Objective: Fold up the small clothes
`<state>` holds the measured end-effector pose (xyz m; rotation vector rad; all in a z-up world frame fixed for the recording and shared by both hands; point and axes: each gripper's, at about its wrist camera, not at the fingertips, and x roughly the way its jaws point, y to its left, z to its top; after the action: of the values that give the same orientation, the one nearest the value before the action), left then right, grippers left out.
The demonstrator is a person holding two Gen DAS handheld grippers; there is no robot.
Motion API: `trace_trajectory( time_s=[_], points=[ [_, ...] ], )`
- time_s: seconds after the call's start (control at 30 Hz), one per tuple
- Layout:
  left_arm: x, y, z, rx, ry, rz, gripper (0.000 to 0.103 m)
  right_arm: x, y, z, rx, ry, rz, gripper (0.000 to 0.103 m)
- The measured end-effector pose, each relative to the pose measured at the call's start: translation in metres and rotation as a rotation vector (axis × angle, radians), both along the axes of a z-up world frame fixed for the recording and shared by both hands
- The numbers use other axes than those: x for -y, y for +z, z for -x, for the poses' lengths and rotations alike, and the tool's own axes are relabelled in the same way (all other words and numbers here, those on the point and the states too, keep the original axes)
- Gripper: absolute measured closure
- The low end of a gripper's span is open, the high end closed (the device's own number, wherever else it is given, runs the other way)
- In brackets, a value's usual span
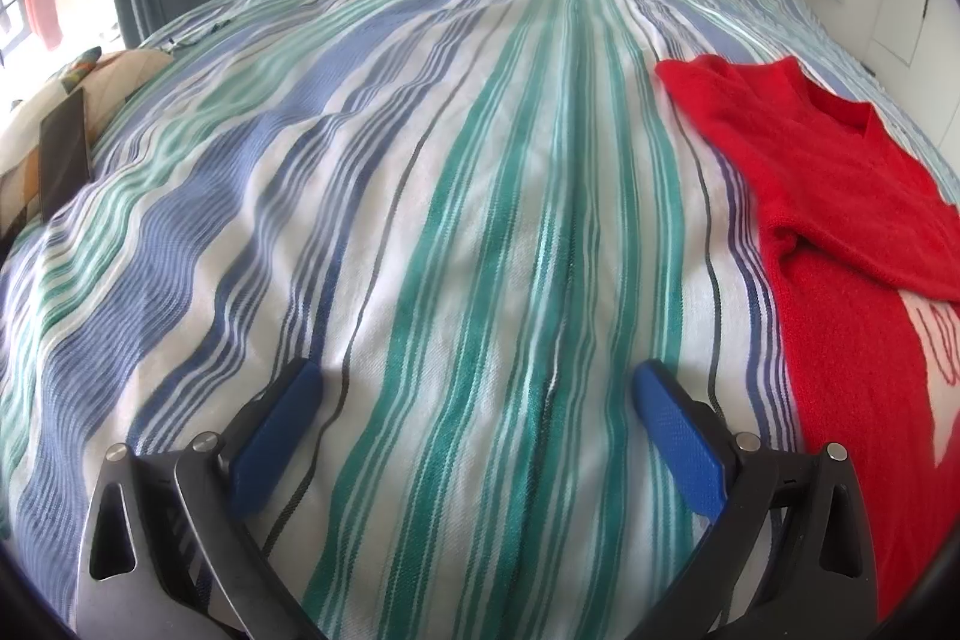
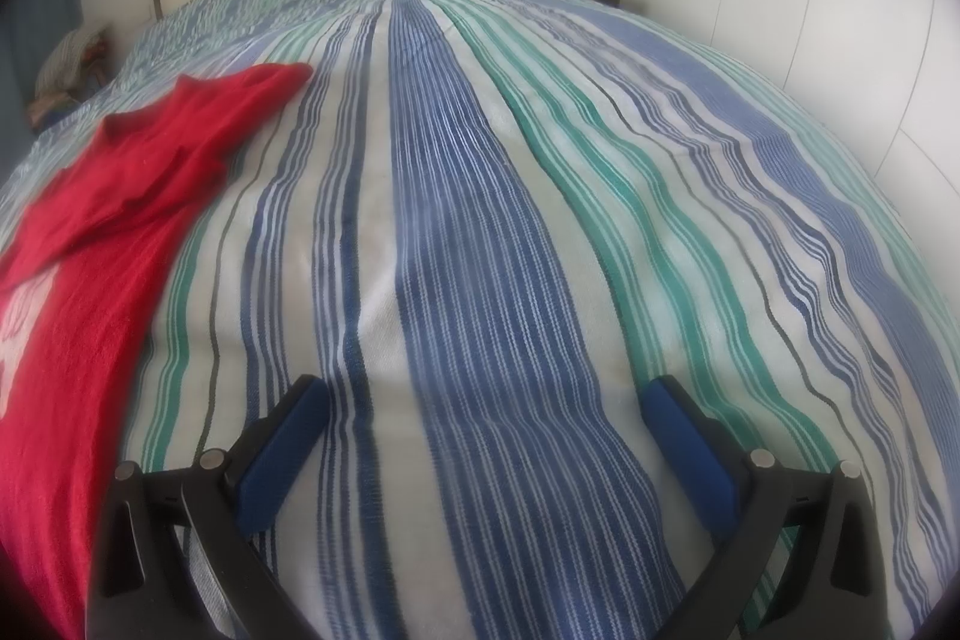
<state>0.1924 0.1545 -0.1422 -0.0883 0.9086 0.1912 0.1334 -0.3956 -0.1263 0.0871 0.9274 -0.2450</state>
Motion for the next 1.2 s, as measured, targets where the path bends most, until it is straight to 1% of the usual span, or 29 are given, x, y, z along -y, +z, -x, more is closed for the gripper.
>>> trace_trajectory(
  time_s=[0.3,0.5,0.63,0.73,0.9,1.13,1.2],
  points=[
    [-0.0003,0.0002,-0.0006,0.001,0.001,0.003,0.000,0.0001,0.0000,0.0001,0.000,0.000,0.000,0.000],
    [0.0022,0.0007,-0.0020,-0.007,0.001,-0.017,0.000,-0.0003,-0.0002,-0.0003,0.000,0.000,0.000,0.000],
    [0.0014,0.0006,-0.0015,-0.004,0.001,-0.011,0.000,0.0000,0.0001,0.0002,0.000,0.000,0.000,0.000],
    [0.0036,-0.0001,-0.0021,-0.006,0.000,-0.027,0.000,-0.0001,0.0000,0.0003,0.000,0.000,0.000,0.000],
    [0.0007,0.0000,-0.0005,-0.003,0.001,-0.004,0.000,-0.0004,-0.0003,-0.0002,0.000,0.000,0.000,0.000],
    [0.0050,-0.0001,-0.0011,-0.007,0.001,-0.032,0.000,-0.0003,-0.0001,0.0004,0.000,0.000,0.001,0.000],
    [0.0041,0.0002,-0.0003,-0.002,0.001,-0.027,0.000,-0.0005,-0.0004,-0.0002,0.000,0.000,0.000,0.000]
  ],
)
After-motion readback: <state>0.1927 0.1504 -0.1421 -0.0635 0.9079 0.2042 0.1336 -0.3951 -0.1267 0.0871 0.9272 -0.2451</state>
